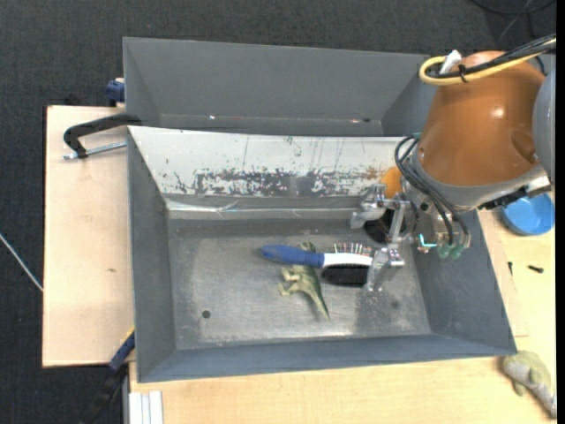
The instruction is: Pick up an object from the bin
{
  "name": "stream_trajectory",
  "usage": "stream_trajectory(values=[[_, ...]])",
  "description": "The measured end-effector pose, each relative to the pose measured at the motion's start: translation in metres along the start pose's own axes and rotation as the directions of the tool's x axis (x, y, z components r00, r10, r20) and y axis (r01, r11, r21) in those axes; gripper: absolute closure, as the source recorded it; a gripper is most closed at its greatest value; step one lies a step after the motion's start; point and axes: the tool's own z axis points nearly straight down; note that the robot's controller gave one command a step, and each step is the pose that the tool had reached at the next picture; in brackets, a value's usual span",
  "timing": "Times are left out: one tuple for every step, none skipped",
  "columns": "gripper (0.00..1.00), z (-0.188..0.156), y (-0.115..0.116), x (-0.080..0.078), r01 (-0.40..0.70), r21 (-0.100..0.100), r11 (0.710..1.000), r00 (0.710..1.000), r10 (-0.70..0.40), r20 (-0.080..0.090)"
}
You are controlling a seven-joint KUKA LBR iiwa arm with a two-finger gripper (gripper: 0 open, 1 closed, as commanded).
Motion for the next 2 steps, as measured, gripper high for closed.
stream_trajectory(values=[[0.0, 0.089, -0.015, -0.046, -0.017, 0.0, 1.0, 1.0, 0.017, 0.001], [0.0, 0.122, -0.026, -0.044, -0.088, -0.001, 0.996, 0.996, 0.088, 0.003]])
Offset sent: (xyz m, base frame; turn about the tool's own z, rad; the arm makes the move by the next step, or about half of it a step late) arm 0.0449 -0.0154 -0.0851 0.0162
